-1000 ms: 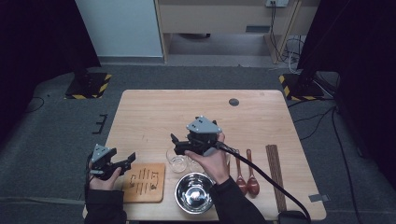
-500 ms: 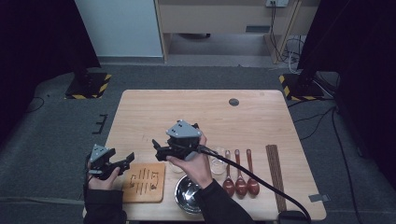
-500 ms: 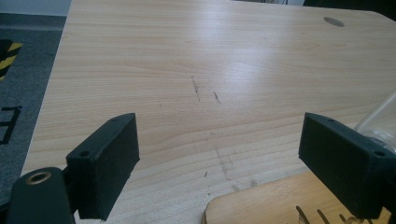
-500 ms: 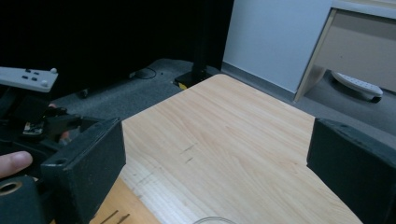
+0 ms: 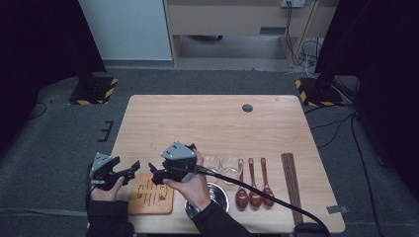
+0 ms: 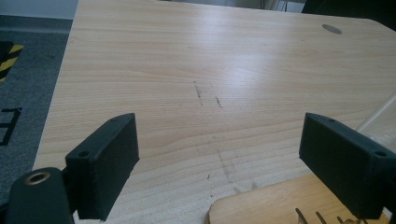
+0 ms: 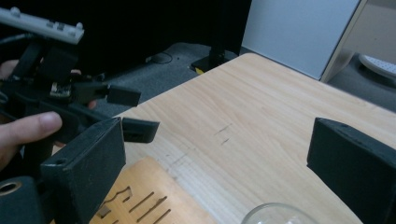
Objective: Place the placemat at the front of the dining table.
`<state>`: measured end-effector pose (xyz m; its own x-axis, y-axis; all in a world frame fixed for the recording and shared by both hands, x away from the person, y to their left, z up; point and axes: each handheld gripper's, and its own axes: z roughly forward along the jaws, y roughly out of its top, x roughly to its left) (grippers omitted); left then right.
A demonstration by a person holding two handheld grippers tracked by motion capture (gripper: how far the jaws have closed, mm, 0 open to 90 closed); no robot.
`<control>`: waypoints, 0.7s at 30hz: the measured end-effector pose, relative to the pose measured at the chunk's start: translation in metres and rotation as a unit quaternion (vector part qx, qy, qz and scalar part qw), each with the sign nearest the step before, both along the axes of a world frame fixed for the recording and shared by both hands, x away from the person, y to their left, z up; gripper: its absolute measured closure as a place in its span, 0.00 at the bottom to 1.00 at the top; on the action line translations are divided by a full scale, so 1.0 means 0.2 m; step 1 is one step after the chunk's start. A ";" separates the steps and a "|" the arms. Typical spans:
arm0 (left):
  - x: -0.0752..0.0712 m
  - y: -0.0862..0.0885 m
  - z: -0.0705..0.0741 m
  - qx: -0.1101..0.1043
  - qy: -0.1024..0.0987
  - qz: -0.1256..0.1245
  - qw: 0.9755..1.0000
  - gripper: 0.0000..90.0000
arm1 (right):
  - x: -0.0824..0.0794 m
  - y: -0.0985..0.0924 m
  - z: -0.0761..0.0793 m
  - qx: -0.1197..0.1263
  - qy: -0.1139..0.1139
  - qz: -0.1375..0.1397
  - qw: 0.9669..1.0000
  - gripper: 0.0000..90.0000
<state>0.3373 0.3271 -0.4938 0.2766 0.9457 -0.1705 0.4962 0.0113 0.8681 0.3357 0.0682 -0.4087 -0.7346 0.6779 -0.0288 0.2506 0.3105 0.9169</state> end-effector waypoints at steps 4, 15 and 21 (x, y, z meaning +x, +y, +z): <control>0.00 0.00 0.00 0.002 0.001 -0.002 1.000 0.12 | -0.03 0.04 -0.05 0.006 0.012 0.002 1.000 0.05; -0.03 0.01 -0.01 0.006 0.004 -0.003 1.000 0.11 | -0.12 0.13 -0.23 0.005 0.046 0.004 0.999 0.05; -0.04 -0.01 -0.03 0.009 0.008 -0.010 1.000 0.11 | -0.15 0.15 -0.30 0.002 0.061 0.003 0.998 0.05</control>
<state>0.3301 0.3252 -0.4993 0.2919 0.9433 -0.1578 0.5101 -0.0140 0.8600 0.3059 0.0989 -0.4682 -0.7372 0.6727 0.0627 0.3576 0.3098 0.8810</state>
